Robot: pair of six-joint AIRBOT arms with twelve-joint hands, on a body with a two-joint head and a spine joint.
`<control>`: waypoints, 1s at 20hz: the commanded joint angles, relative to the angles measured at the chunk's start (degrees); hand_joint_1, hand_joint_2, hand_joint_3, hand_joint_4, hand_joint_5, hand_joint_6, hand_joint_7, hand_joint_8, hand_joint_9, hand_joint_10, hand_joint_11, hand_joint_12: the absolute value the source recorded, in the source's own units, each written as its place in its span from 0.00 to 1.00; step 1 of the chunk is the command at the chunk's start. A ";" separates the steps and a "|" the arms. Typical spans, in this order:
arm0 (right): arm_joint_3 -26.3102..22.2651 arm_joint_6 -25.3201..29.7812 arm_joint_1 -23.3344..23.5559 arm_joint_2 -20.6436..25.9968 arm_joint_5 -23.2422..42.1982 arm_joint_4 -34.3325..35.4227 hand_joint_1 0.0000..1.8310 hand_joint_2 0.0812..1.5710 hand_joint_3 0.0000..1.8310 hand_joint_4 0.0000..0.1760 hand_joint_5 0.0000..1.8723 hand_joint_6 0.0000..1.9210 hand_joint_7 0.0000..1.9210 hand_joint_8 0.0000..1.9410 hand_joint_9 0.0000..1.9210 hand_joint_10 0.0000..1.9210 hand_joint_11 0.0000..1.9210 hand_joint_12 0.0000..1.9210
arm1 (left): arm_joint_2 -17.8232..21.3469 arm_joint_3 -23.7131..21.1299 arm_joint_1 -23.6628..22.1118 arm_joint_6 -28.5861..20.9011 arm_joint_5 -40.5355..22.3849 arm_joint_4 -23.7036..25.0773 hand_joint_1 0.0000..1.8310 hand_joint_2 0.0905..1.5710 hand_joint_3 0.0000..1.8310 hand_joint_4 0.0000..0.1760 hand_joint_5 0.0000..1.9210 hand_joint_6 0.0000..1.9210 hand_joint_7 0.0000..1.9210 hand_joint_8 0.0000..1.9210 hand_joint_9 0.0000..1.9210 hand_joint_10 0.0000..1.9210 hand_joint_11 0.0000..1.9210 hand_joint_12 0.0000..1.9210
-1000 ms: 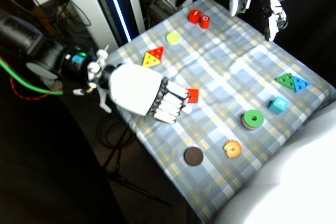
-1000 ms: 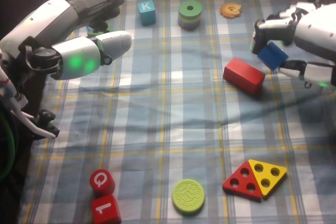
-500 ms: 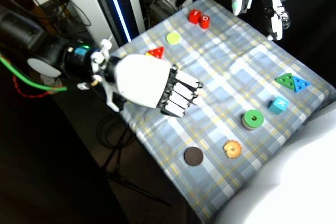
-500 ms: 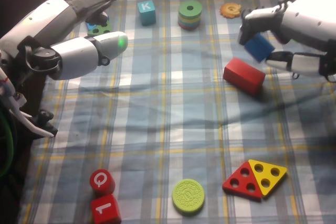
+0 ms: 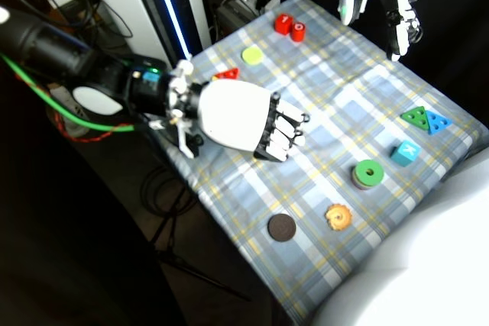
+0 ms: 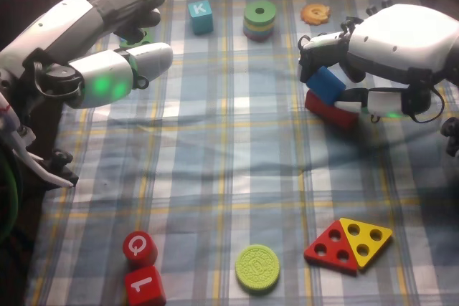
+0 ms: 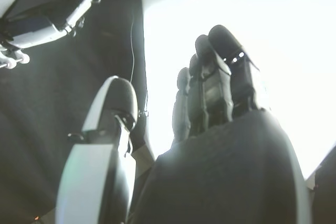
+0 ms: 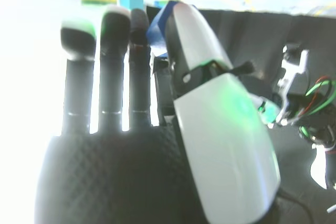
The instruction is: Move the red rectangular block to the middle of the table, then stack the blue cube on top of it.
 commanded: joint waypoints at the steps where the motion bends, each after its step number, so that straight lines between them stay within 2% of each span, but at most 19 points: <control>1: 0.33 0.02 0.78 -0.05 5.32 0.35 0.65 0.78 0.00 0.00 0.37 0.64 0.42 0.79 0.38 0.85 0.31 1.00 | 0.29 0.37 -0.29 -0.64 -6.99 0.79 0.38 0.87 0.00 0.13 0.12 0.00 0.13 0.00 0.11 0.22 0.00 0.65; 3: 0.40 0.02 0.78 0.01 4.96 0.35 0.65 0.78 0.00 0.00 0.38 0.63 0.41 0.79 0.33 0.86 0.25 1.00 | 0.29 0.36 -0.03 -0.94 -7.20 0.75 0.39 0.87 0.00 0.06 0.12 0.00 0.13 0.00 0.11 0.22 0.00 0.63; 4: 0.35 0.02 0.77 0.04 4.85 0.35 0.65 0.79 0.00 0.00 0.38 0.63 0.41 0.81 0.33 0.90 0.30 1.00 | 0.30 0.36 0.03 -1.02 -7.27 0.70 0.38 0.87 0.00 0.05 0.12 0.00 0.12 0.00 0.11 0.21 0.00 0.61; 5: 0.27 0.02 0.77 0.08 4.75 0.35 0.65 0.78 0.00 0.00 0.38 0.61 0.41 0.81 0.32 0.91 0.31 1.00 | 0.31 0.35 0.15 -1.13 -7.41 0.62 0.38 0.87 0.00 0.00 0.13 0.00 0.14 0.00 0.12 0.20 0.00 0.64; 9: 0.13 0.02 0.74 0.28 4.30 0.36 0.65 0.79 0.00 0.00 0.39 0.60 0.40 0.83 0.31 0.95 0.32 1.00 | 0.31 0.35 0.46 -1.37 -7.66 0.45 0.40 0.87 0.00 0.00 0.13 0.00 0.13 0.00 0.12 0.18 0.00 0.65; 12: 0.14 0.02 0.71 0.37 3.58 0.36 0.65 0.78 0.00 0.00 0.42 0.58 0.39 0.82 0.27 0.91 0.22 1.00 | 0.32 0.34 0.54 -1.39 -7.77 0.38 0.39 0.87 0.00 0.00 0.12 0.00 0.13 0.00 0.13 0.18 0.00 0.64; 14: 0.07 0.02 0.67 0.58 3.18 0.36 0.64 0.78 0.00 0.00 0.42 0.60 0.37 0.82 0.24 0.90 0.16 1.00 | 0.44 0.28 0.66 -1.48 -7.86 0.36 0.39 0.87 0.00 0.04 0.12 0.00 0.14 0.00 0.13 0.17 0.00 0.66; 15: 0.05 0.02 0.66 0.63 3.03 0.39 0.65 0.78 0.00 0.00 0.42 0.59 0.38 0.83 0.26 0.91 0.19 1.00 | 0.52 0.22 0.73 -1.51 -7.93 0.36 0.39 0.87 0.00 0.02 0.12 0.00 0.13 0.00 0.12 0.17 0.00 0.64; 18: 0.01 0.02 0.63 0.66 2.68 0.47 0.64 0.78 0.00 0.00 0.40 0.62 0.39 0.81 0.27 0.90 0.21 1.00 | 0.60 0.19 0.91 -1.55 -8.02 0.25 0.38 0.87 0.00 0.06 0.12 0.00 0.13 0.00 0.13 0.17 0.00 0.64; 20: -0.13 0.02 0.55 0.94 2.49 0.47 0.64 0.80 0.00 0.00 0.38 0.60 0.37 0.87 0.28 0.99 0.26 1.00 | 0.64 0.15 0.97 -1.60 -8.12 0.24 0.37 0.87 0.00 0.06 0.12 0.00 0.14 0.00 0.13 0.16 0.00 0.66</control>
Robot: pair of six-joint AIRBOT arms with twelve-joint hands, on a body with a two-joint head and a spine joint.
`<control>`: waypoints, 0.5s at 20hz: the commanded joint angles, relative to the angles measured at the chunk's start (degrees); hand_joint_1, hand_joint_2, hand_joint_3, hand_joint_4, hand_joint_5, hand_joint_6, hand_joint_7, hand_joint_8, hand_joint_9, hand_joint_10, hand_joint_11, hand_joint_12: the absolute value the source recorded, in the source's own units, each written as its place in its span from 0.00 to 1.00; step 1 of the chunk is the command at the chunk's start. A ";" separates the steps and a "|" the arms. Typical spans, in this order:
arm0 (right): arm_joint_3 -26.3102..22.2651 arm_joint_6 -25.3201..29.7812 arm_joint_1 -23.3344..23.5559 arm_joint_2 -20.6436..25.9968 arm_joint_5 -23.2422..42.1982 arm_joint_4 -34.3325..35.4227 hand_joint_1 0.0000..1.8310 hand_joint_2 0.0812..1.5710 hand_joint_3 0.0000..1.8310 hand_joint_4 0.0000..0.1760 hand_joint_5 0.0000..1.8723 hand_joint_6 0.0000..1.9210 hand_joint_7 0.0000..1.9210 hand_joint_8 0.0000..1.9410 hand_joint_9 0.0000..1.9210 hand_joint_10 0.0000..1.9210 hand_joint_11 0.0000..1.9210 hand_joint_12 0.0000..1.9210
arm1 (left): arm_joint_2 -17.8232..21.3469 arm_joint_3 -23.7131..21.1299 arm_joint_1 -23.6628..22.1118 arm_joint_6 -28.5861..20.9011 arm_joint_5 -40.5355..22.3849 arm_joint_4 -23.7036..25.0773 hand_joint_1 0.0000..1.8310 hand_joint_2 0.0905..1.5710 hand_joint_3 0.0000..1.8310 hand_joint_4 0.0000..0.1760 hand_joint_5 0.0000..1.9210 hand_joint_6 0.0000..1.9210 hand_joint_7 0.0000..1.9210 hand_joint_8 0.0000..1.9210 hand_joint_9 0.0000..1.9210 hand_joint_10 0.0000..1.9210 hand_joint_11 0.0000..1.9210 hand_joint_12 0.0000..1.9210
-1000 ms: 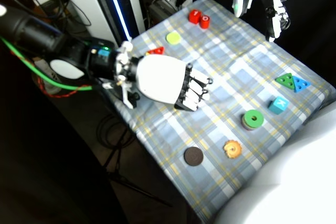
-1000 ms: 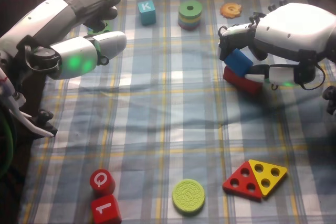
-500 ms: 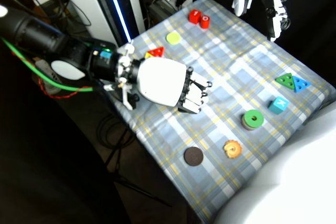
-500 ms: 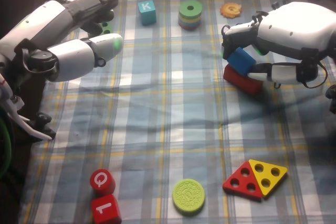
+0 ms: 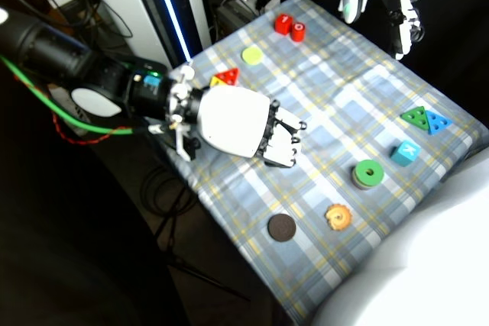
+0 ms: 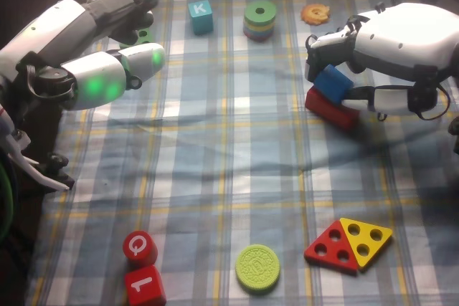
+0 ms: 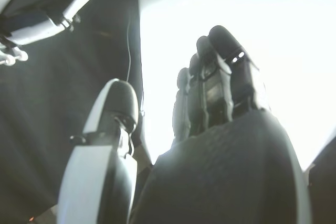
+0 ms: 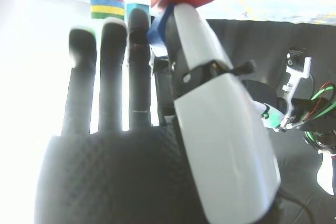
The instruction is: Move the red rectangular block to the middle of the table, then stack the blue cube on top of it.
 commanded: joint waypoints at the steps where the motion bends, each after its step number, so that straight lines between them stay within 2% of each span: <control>1: -0.15 -0.11 0.50 0.23 4.13 0.31 0.64 0.81 0.00 0.00 0.37 0.62 0.35 0.91 0.29 1.00 0.29 1.00 | 0.39 -0.01 -0.27 -0.64 -7.25 0.77 0.38 0.87 0.00 0.06 0.12 0.00 0.13 0.00 0.13 0.16 0.00 0.64; 3: -0.26 -0.11 0.35 0.32 4.13 0.31 0.64 0.80 0.00 0.00 0.38 0.61 0.36 0.88 0.28 0.99 0.27 1.00 | 0.39 -0.01 -0.13 -0.70 -7.29 0.71 0.38 0.87 0.00 0.12 0.12 0.00 0.13 0.00 0.13 0.15 0.00 0.62; 6: -0.55 -0.11 -0.17 0.91 3.80 0.31 0.64 0.81 0.00 0.00 0.36 0.63 0.37 0.88 0.27 1.00 0.27 1.00 | 0.39 -0.04 0.01 -0.81 -7.41 0.66 0.37 0.87 0.00 0.05 0.12 0.00 0.13 0.00 0.14 0.16 0.00 0.66; 7: -0.79 -0.11 -0.36 1.33 3.80 0.33 0.64 0.81 0.00 0.00 0.36 0.64 0.36 0.88 0.24 1.00 0.23 1.00 | 0.39 -0.04 0.01 -0.84 -7.41 0.66 0.38 0.87 0.00 0.08 0.12 0.00 0.12 0.00 0.13 0.16 0.00 0.65; 8: -0.94 -0.11 -0.55 1.62 3.74 0.34 0.63 0.81 0.00 0.00 0.37 0.65 0.36 0.86 0.23 0.94 0.19 1.00 | 0.39 -0.03 0.01 -0.90 -7.44 0.60 0.39 0.87 0.00 0.06 0.12 0.00 0.12 0.00 0.13 0.16 0.00 0.65; 10: -0.87 -0.12 -0.64 2.00 3.51 0.34 0.61 0.82 0.00 0.00 0.36 0.68 0.33 0.86 0.19 0.92 0.14 1.00 | 0.38 -0.04 0.19 -0.95 -7.56 0.49 0.38 0.87 0.00 0.02 0.12 0.00 0.12 0.00 0.13 0.16 0.00 0.63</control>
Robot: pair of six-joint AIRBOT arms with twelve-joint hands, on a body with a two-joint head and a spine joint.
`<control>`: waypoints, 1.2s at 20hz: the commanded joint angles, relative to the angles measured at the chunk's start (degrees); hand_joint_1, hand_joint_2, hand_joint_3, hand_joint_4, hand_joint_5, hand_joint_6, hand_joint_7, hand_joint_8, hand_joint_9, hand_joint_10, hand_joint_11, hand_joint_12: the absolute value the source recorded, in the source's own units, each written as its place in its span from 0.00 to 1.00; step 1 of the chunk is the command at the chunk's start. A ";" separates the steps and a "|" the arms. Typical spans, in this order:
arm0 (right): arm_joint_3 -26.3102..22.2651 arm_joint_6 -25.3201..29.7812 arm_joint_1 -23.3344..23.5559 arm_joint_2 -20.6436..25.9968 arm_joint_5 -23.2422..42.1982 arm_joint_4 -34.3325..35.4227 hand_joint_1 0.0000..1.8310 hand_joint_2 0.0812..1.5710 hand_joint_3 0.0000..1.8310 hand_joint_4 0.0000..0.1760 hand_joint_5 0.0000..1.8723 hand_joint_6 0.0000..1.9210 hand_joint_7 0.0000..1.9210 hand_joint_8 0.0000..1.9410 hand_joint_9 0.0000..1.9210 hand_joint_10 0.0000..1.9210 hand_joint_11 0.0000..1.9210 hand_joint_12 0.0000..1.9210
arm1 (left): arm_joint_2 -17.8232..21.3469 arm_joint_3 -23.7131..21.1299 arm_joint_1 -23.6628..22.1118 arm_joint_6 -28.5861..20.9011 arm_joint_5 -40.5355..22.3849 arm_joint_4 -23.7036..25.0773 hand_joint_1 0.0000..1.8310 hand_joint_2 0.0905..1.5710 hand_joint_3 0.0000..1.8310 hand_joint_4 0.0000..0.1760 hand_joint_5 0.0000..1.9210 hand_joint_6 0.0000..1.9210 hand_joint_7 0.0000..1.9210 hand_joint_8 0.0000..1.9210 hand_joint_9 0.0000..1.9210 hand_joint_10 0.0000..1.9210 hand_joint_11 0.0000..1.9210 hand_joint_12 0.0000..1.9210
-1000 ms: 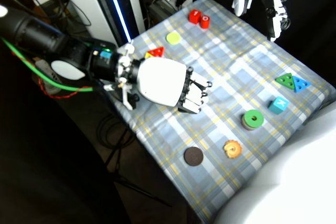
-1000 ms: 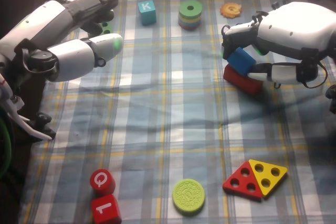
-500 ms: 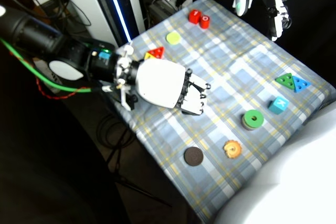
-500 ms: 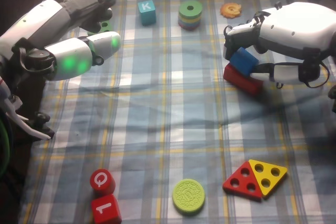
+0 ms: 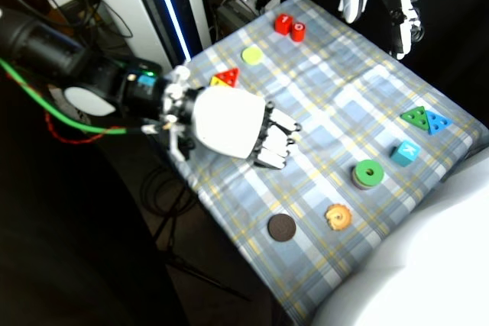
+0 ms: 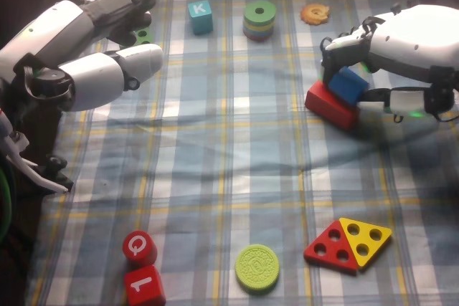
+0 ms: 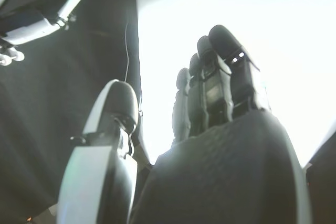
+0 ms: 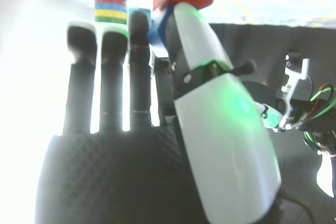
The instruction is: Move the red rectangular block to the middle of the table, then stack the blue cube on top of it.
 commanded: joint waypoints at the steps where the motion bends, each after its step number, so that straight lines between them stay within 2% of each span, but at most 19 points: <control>1: 0.13 -0.16 0.20 0.03 4.11 0.12 0.63 0.81 0.00 0.00 0.36 0.65 0.36 0.87 0.21 0.96 0.14 1.00 | 0.32 -0.02 -0.29 -0.57 -7.10 0.67 0.38 0.87 0.00 0.01 0.12 0.00 0.12 0.00 0.12 0.16 0.00 0.63; 2: 0.20 -0.16 0.12 0.03 3.97 0.12 0.64 0.82 0.00 0.00 0.36 0.63 0.36 0.89 0.23 0.99 0.20 1.00 | 0.32 -0.02 -0.25 -0.59 -7.10 0.65 0.39 0.87 0.00 0.07 0.12 0.00 0.12 0.00 0.13 0.16 0.00 0.63; 3: 0.24 -0.17 0.01 0.03 3.89 0.12 0.64 0.82 0.00 0.00 0.36 0.63 0.36 0.89 0.24 1.00 0.22 1.00 | 0.32 -0.02 -0.25 -0.60 -7.10 0.65 0.39 0.87 0.00 0.08 0.12 0.00 0.13 0.00 0.13 0.16 0.00 0.65; 4: 0.26 -0.17 -0.12 0.03 3.84 0.12 0.64 0.81 0.00 0.00 0.36 0.63 0.37 0.88 0.24 1.00 0.23 1.00 | 0.32 -0.02 -0.25 -0.60 -7.11 0.65 0.39 0.87 0.00 0.05 0.12 0.00 0.13 0.00 0.13 0.16 0.00 0.65; 5: 0.27 -0.17 -0.16 0.02 3.78 0.12 0.63 0.81 0.00 0.00 0.36 0.65 0.36 0.86 0.21 0.95 0.18 1.00 | 0.32 -0.02 -0.22 -0.60 -7.14 0.65 0.39 0.87 0.00 0.01 0.12 0.00 0.13 0.00 0.13 0.16 0.00 0.65; 7: 0.28 -0.17 -0.24 -0.01 3.76 0.12 0.64 0.82 0.00 0.00 0.33 0.65 0.37 0.87 0.24 0.99 0.19 1.00 | 0.32 -0.02 -0.19 -0.62 -7.14 0.63 0.40 0.87 0.00 0.00 0.12 0.00 0.12 0.00 0.12 0.16 0.00 0.63; 8: 0.28 -0.17 -0.28 -0.06 3.76 0.12 0.63 0.82 0.00 0.00 0.33 0.69 0.38 0.85 0.19 0.92 0.10 1.00 | 0.31 -0.01 -0.19 -0.62 -7.14 0.62 0.40 0.87 0.00 0.00 0.12 0.00 0.12 0.00 0.12 0.16 0.00 0.62; 10: 0.32 -0.17 -0.30 -0.20 3.75 0.11 0.62 0.81 0.00 0.00 0.32 0.75 0.39 0.76 0.20 0.81 0.06 1.00 | 0.31 0.00 -0.19 -0.62 -7.14 0.59 0.39 0.87 0.00 0.02 0.12 0.00 0.13 0.00 0.12 0.16 0.00 0.62; 11: 0.36 -0.17 -0.30 -0.25 3.75 0.10 0.61 0.81 0.00 0.00 0.31 0.77 0.40 0.73 0.20 0.77 0.04 1.00 | 0.31 0.00 -0.18 -0.62 -7.16 0.56 0.39 0.87 0.00 0.03 0.12 0.00 0.13 0.00 0.12 0.16 0.00 0.62; 12: 0.39 -0.20 -0.31 -0.26 3.72 0.09 0.61 0.81 0.00 0.00 0.32 0.79 0.38 0.73 0.21 0.76 0.06 1.00 | 0.31 -0.01 -0.15 -0.62 -7.19 0.55 0.40 0.87 0.00 0.07 0.13 0.00 0.13 0.00 0.13 0.16 0.00 0.62; 13: 0.40 -0.24 -0.31 -0.26 3.66 0.08 0.54 0.82 0.00 0.00 0.33 0.78 0.29 0.49 0.21 0.78 0.09 1.00 | 0.31 -0.01 -0.14 -0.62 -7.19 0.55 0.40 0.87 0.00 0.00 0.12 0.00 0.13 0.01 0.13 0.16 0.00 0.62; 14: 0.40 -0.27 -0.31 -0.26 3.63 0.08 0.53 0.78 0.00 0.00 0.24 0.50 0.27 0.40 0.19 0.79 0.08 1.00 | 0.31 -0.01 -0.10 -0.62 -7.19 0.52 0.40 0.87 0.00 0.00 0.12 0.00 0.13 0.00 0.13 0.15 0.00 0.63; 15: 0.39 -0.29 -0.31 -0.25 3.59 0.08 0.52 0.77 0.00 0.00 0.24 0.37 0.27 0.38 0.17 0.78 0.05 1.00 | 0.30 0.00 -0.06 -0.62 -7.21 0.47 0.40 0.87 0.00 0.00 0.12 0.00 0.13 0.00 0.12 0.15 0.00 0.64; 16: 0.38 -0.29 -0.31 -0.24 3.52 0.07 0.51 0.76 0.00 0.00 0.23 0.32 0.25 0.36 0.15 0.71 0.01 0.99 | 0.30 -0.01 -0.01 -0.63 -7.26 0.44 0.41 0.87 0.00 0.02 0.12 0.00 0.13 0.00 0.12 0.15 0.00 0.62; 17: 0.37 -0.29 -0.31 -0.22 3.51 0.07 0.50 0.76 0.00 0.00 0.24 0.28 0.25 0.33 0.15 0.69 0.00 0.99 | 0.30 -0.01 0.02 -0.63 -7.28 0.39 0.41 0.87 0.00 0.03 0.12 0.00 0.13 0.00 0.12 0.15 0.00 0.62; 19: 0.31 -0.29 -0.31 -0.18 3.47 0.05 0.50 0.75 0.00 0.00 0.24 0.24 0.26 0.20 0.14 0.60 0.00 0.94 | 0.30 -0.02 0.06 -0.63 -7.40 0.35 0.42 0.87 0.00 0.00 0.12 0.00 0.13 0.00 0.12 0.15 0.00 0.62; 20: 0.24 -0.29 -0.31 -0.15 3.47 0.04 0.51 0.75 0.00 0.00 0.25 0.21 0.28 0.17 0.14 0.61 0.00 0.94 | 0.31 -0.04 0.07 -0.63 -7.46 0.34 0.42 0.86 0.00 0.00 0.12 0.00 0.13 0.00 0.12 0.15 0.00 0.63; 24: 0.01 -0.29 -0.31 0.31 3.46 -0.08 0.50 0.74 0.00 0.00 0.26 0.09 0.28 0.15 0.13 0.57 0.00 0.91 | 0.32 -0.06 0.16 -0.63 -7.52 0.28 0.40 0.87 0.00 0.01 0.12 0.00 0.13 0.00 0.13 0.14 0.00 0.61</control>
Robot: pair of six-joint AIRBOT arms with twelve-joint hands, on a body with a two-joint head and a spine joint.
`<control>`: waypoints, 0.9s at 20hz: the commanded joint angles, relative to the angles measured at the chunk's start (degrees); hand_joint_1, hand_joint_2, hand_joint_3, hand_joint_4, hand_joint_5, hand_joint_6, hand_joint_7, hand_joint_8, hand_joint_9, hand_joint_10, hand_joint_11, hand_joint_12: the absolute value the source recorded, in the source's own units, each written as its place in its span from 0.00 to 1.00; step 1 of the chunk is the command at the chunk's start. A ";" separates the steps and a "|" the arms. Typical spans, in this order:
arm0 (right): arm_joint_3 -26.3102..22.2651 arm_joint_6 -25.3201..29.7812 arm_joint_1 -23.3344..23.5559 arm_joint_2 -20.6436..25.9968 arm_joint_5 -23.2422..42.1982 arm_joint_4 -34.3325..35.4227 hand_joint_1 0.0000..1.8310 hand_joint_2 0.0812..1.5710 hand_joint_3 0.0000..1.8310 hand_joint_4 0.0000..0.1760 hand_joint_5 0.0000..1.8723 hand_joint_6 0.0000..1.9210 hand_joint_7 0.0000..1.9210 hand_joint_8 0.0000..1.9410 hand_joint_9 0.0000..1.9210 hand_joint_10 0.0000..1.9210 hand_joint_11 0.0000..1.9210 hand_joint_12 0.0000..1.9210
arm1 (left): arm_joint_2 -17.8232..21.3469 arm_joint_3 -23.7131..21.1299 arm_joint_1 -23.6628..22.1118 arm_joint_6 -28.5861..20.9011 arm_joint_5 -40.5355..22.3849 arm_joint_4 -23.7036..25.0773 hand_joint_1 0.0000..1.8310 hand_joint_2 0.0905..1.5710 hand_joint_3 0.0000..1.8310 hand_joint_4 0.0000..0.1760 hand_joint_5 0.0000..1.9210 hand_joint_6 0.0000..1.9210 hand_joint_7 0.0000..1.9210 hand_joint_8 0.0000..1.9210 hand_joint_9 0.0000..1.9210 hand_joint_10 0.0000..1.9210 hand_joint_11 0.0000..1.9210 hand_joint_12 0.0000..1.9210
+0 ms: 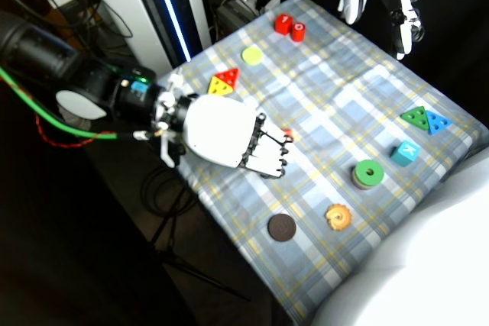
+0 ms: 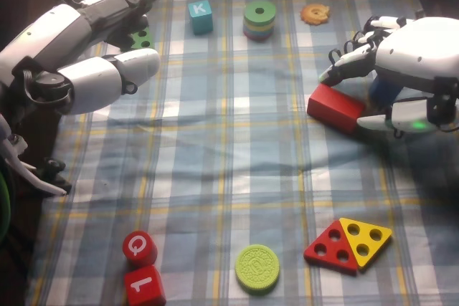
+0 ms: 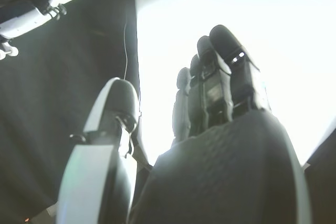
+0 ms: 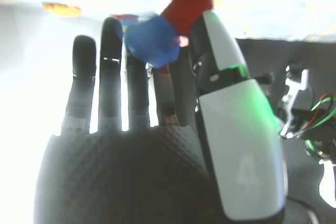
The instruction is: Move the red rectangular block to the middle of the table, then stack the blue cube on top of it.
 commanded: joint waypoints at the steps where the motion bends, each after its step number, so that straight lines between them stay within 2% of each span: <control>1: -0.21 -0.08 0.39 0.27 6.17 0.33 0.51 0.74 0.00 0.00 0.27 0.07 0.28 0.15 0.14 0.56 0.00 0.89 | 0.32 -0.01 -0.43 -0.58 -7.18 0.86 0.41 0.87 0.00 0.00 0.12 0.00 0.13 0.00 0.14 0.14 0.00 0.63; 4: -0.64 -0.08 0.39 0.81 6.21 0.32 0.49 0.75 0.00 0.00 0.23 0.03 0.26 0.12 0.14 0.60 0.00 0.91 | 0.32 -0.04 -0.34 -0.65 -7.27 0.80 0.39 0.87 0.00 0.00 0.12 0.00 0.13 0.00 0.13 0.13 0.00 0.62; 6: -1.14 -0.33 0.40 1.48 6.38 0.26 0.49 0.75 0.00 0.00 0.21 0.01 0.23 0.11 0.11 0.61 0.00 0.92 | 0.32 -0.03 -0.26 -0.77 -7.41 0.74 0.41 0.87 0.00 0.00 0.12 0.00 0.13 0.00 0.14 0.13 0.00 0.64; 7: -1.38 -0.36 0.40 1.80 6.76 0.26 0.50 0.75 0.00 0.00 0.20 0.01 0.22 0.07 0.08 0.59 0.00 0.90 | 0.32 -0.03 -0.22 -0.83 -7.46 0.73 0.42 0.87 0.00 0.00 0.12 0.00 0.13 0.00 0.14 0.13 0.00 0.65; 8: -1.72 -0.36 0.40 2.27 7.35 0.26 0.47 0.74 0.00 0.00 0.19 0.00 0.21 0.05 0.07 0.56 0.00 0.89 | 0.33 -0.03 -0.20 -0.89 -7.48 0.73 0.41 0.87 0.00 0.00 0.12 0.00 0.13 0.00 0.14 0.13 0.00 0.65; 9: -2.32 -0.37 0.40 3.09 8.18 0.26 0.46 0.75 0.00 0.11 0.17 0.00 0.19 0.04 0.05 0.53 0.00 0.86 | 0.35 -0.04 -0.18 -0.94 -7.49 0.73 0.39 0.87 0.00 0.00 0.12 0.00 0.13 0.00 0.14 0.13 0.00 0.63; 10: -2.80 -0.37 0.40 3.78 9.05 0.26 0.45 0.76 0.00 0.02 0.13 0.00 0.18 0.03 0.02 0.53 0.00 0.85 | 0.36 -0.05 -0.15 -0.97 -7.53 0.73 0.39 0.87 0.00 0.01 0.12 0.00 0.13 0.00 0.14 0.13 0.00 0.63; 11: -3.47 -0.37 0.40 4.67 10.17 0.26 0.43 0.75 0.00 0.20 0.10 0.00 0.14 0.01 0.00 0.44 0.00 0.77 | 0.38 -0.07 -0.12 -0.98 -7.60 0.73 0.41 0.87 0.00 0.00 0.12 0.00 0.14 0.00 0.14 0.13 0.00 0.64; 14: -5.50 -0.47 0.32 7.30 13.06 0.26 0.40 0.76 0.00 0.15 0.07 0.00 0.08 0.00 0.03 0.20 0.00 0.50 | 0.45 -0.17 0.02 -1.01 -7.82 0.71 0.43 0.87 0.00 0.00 0.13 0.00 0.13 0.00 0.14 0.13 0.00 0.63; 16: -6.17 -0.47 0.06 8.15 14.21 0.28 0.42 0.76 0.00 0.00 0.06 0.00 0.05 0.00 0.04 0.15 0.00 0.44 | 0.58 -0.28 0.23 -1.07 -8.07 0.61 0.44 0.87 0.00 0.00 0.13 0.00 0.13 0.00 0.14 0.13 0.00 0.62; 17: -6.69 -0.47 -0.36 8.84 15.17 0.49 0.42 0.77 0.00 0.00 0.05 0.00 0.06 0.00 0.04 0.14 0.00 0.41 | 0.63 -0.32 0.37 -1.20 -8.17 0.57 0.44 0.87 0.00 0.00 0.13 0.00 0.13 0.00 0.15 0.12 0.00 0.63; 18: -6.93 -0.47 -0.66 9.24 15.60 0.72 0.42 0.76 0.00 0.09 0.04 0.00 0.04 0.00 0.03 0.12 0.00 0.34 | 0.64 -0.32 0.45 -1.25 -8.22 0.56 0.43 0.87 0.00 0.00 0.13 0.00 0.13 0.00 0.15 0.12 0.00 0.63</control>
